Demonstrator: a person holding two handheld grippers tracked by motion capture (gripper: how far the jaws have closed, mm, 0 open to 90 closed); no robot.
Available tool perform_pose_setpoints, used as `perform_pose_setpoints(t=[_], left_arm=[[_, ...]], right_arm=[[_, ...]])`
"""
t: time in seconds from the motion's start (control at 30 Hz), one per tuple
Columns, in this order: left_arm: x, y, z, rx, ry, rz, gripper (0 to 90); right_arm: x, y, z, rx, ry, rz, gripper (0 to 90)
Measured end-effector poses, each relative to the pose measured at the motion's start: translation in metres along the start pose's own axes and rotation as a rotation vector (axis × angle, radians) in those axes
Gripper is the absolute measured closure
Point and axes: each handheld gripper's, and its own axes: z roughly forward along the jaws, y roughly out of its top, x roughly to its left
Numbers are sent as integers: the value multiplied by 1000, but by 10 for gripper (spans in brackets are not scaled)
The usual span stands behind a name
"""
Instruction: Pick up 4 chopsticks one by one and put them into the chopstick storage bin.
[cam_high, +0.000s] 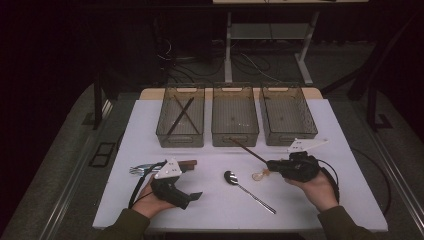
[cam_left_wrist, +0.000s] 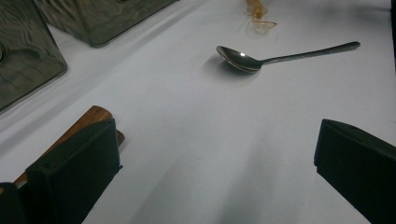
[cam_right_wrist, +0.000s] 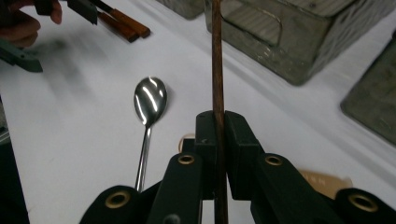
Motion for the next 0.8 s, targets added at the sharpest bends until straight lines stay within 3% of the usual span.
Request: perform_pose_setpoints(t=[0.3,0.8], left_arm=[[0,0,0,-1,-5,-3,0],[0,-1,1,-3,-6,-2,0]], right_arm=[[6,21,17,-22,26,-5,841],[10,53,42,-52,17,-6,841]])
